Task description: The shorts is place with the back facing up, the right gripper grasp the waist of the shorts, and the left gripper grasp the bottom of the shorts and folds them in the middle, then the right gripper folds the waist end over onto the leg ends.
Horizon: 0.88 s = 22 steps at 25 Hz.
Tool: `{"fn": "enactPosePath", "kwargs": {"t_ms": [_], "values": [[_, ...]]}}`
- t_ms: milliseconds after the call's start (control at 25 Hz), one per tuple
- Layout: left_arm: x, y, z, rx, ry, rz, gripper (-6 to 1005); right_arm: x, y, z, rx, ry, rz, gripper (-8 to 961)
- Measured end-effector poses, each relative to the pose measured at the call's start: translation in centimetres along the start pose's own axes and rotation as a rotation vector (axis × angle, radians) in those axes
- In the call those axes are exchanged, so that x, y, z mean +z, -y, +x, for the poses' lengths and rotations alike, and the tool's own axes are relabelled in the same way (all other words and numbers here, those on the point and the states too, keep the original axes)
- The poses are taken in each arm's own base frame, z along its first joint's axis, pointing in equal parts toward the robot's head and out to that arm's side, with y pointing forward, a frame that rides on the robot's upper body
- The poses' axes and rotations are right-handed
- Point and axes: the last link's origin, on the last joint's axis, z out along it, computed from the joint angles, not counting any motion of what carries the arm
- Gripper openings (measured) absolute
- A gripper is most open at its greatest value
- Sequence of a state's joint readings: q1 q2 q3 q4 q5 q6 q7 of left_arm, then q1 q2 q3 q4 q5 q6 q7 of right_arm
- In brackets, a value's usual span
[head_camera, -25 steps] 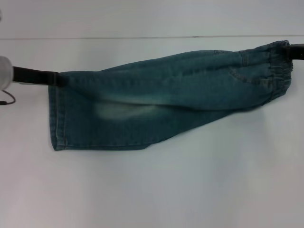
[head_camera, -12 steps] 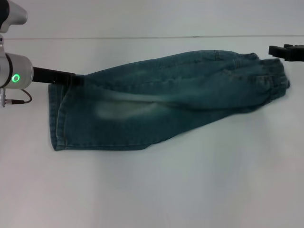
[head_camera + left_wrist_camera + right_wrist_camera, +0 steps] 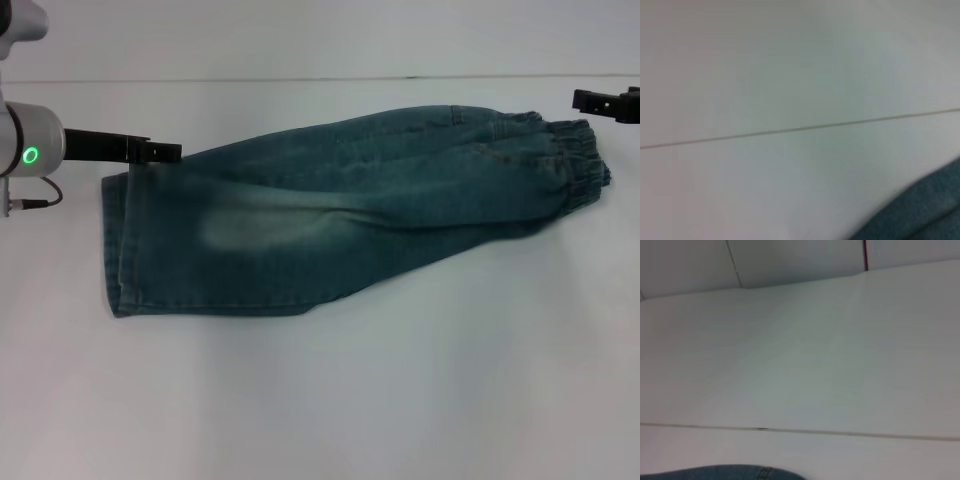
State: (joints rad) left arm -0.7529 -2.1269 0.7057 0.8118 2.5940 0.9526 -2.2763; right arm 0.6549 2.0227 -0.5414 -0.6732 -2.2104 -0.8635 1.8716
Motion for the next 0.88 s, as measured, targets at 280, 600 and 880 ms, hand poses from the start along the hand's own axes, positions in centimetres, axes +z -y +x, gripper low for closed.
{"fn": "enactPosePath", "kwargs": {"t_ms": [280,600,880], "values": [[0.0,0.2,-0.3,-0.004,0.000,0.018,871,-0.3,0.0,0.2,0.009,0.003,0.000,922],[-0.9,0.9,-0.2,-0.036,-0.019,0.029,938,-1.2,-0.1,0.8,0.082,0.036,-0.064,918],[-2.0,-0.3,-1.0,-0.019,0.087,-0.108,939,-3.1,0.2,1.4,0.138,0.077,-0.135,917]]}}
